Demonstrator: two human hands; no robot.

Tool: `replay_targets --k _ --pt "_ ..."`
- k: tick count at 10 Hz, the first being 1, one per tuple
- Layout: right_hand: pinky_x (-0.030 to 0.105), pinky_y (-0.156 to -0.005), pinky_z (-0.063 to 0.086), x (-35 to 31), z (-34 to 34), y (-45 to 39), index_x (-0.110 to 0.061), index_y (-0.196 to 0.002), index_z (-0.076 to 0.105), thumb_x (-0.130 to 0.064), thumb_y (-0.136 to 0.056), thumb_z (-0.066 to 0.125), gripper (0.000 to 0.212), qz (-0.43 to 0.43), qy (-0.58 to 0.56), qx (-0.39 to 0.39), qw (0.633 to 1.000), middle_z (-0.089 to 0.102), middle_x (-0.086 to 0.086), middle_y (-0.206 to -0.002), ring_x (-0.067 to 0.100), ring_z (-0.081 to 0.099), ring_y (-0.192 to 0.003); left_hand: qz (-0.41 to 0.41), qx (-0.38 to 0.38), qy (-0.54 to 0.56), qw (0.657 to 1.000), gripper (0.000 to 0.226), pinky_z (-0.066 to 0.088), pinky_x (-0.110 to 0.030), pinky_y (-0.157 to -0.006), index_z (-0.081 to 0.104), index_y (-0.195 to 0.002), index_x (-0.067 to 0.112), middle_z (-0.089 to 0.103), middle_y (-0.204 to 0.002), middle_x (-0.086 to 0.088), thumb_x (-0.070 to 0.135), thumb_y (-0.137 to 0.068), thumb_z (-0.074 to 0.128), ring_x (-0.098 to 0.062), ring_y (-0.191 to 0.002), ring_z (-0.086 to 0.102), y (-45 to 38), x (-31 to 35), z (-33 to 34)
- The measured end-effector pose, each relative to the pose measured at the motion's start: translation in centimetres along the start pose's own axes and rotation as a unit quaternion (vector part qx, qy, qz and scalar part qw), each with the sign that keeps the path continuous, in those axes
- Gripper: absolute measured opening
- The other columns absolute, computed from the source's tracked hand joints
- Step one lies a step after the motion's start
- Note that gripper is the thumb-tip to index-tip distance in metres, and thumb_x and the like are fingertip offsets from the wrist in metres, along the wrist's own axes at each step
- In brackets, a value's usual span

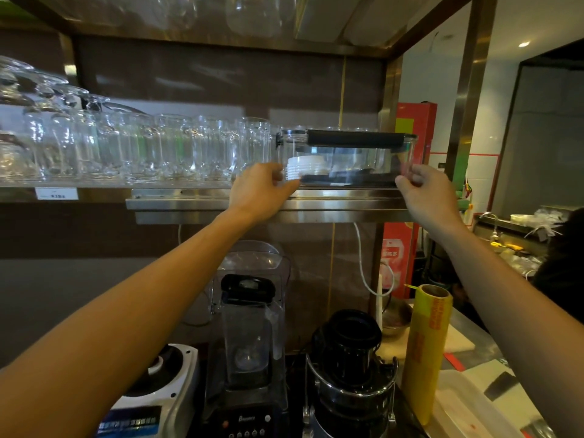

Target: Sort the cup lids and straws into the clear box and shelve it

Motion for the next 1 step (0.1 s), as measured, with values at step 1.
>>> replay_targets --k 1 --pt "0.051 -0.098 0.054 -3.25 -0.22 1.45 -0.023 -0.128 0.062 -0.037 -0.1 0.061 0.032 -0.072 0.093 0.037 0.992 0.069 0.0 -0.123 0.024 0.065 -0.115 0.018 -0.017 0.038 0.999 0.07 0.05 -0.04 -0.108 0.046 -0.152 0.011 0.06 -0.145 -0.009 0.045 -0.095 0.069 -0.022 -0.129 0.06 0.94 0.4 -0.84"
Point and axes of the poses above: each hand's wrist, its own y-axis away from the middle knuckle, its own z-axis out of the palm, x = y × z, the point moved 9 cm from there along -y, towards the middle knuckle
